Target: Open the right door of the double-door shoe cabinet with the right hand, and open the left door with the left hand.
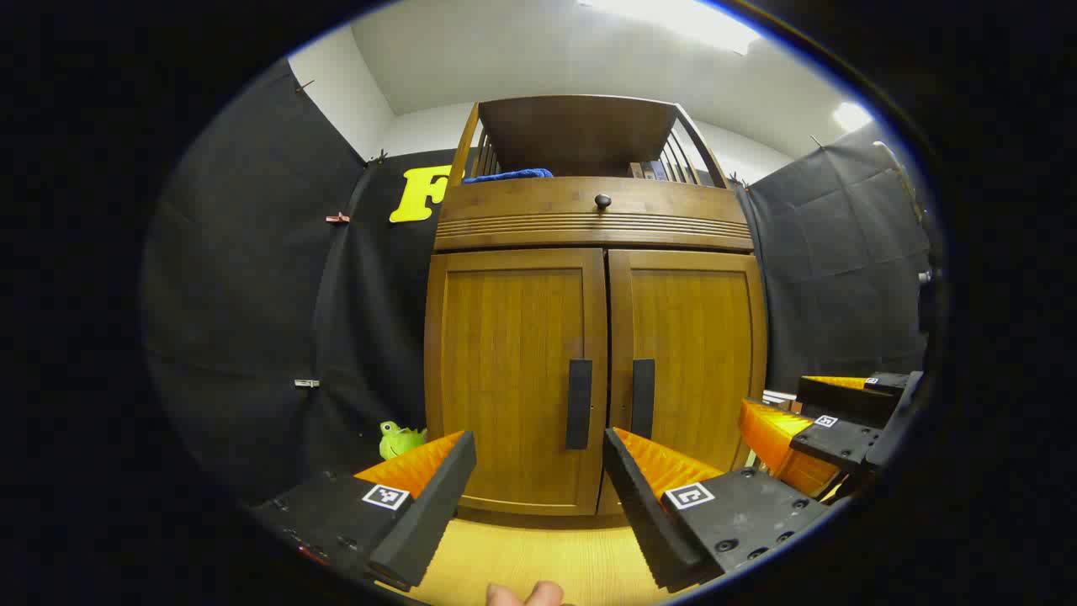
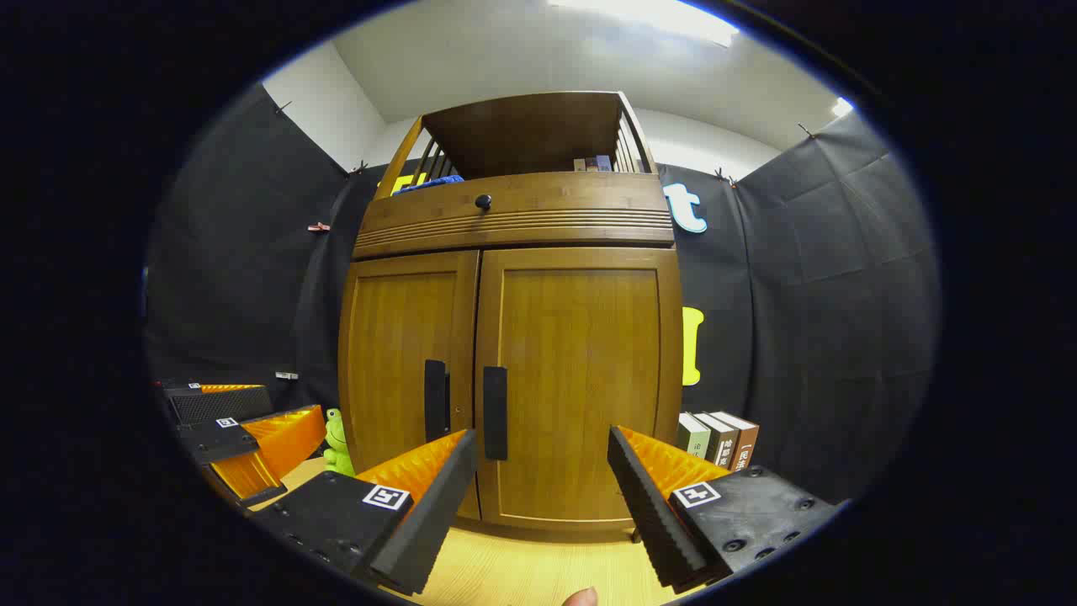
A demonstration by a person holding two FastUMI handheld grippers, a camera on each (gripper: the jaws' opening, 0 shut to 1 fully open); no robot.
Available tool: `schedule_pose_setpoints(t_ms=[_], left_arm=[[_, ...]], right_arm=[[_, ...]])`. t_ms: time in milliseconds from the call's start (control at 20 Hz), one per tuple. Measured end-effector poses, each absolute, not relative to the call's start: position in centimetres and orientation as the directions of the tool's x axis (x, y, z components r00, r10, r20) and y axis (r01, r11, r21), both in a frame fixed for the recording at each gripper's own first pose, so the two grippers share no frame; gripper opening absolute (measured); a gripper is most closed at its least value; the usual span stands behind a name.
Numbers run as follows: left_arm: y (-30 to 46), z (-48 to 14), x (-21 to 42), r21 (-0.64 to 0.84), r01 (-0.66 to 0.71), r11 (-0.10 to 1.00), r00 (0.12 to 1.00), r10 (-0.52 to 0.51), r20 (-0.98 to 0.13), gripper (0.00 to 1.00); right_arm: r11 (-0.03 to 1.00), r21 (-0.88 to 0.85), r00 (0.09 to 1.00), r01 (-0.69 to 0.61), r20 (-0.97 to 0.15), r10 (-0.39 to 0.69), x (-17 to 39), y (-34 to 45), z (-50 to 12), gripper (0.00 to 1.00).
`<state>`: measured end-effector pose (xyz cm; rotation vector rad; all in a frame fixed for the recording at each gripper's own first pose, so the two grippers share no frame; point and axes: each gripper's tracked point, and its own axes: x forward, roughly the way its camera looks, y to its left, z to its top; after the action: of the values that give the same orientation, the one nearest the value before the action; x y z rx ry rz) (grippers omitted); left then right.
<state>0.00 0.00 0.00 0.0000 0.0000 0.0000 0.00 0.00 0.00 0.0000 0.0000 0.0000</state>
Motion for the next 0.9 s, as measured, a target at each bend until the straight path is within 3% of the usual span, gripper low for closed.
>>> schedule_pose_setpoints(t_ms=[900], left_arm=[[0.20, 0.00, 0.12, 0.006, 0.003, 1.000, 1.000, -0.003, 0.006, 0.94]], right_arm=[[1.000, 0.007, 1.000, 0.007, 0.008, -0.007, 0.09, -0.10, 0.21, 0.98]])
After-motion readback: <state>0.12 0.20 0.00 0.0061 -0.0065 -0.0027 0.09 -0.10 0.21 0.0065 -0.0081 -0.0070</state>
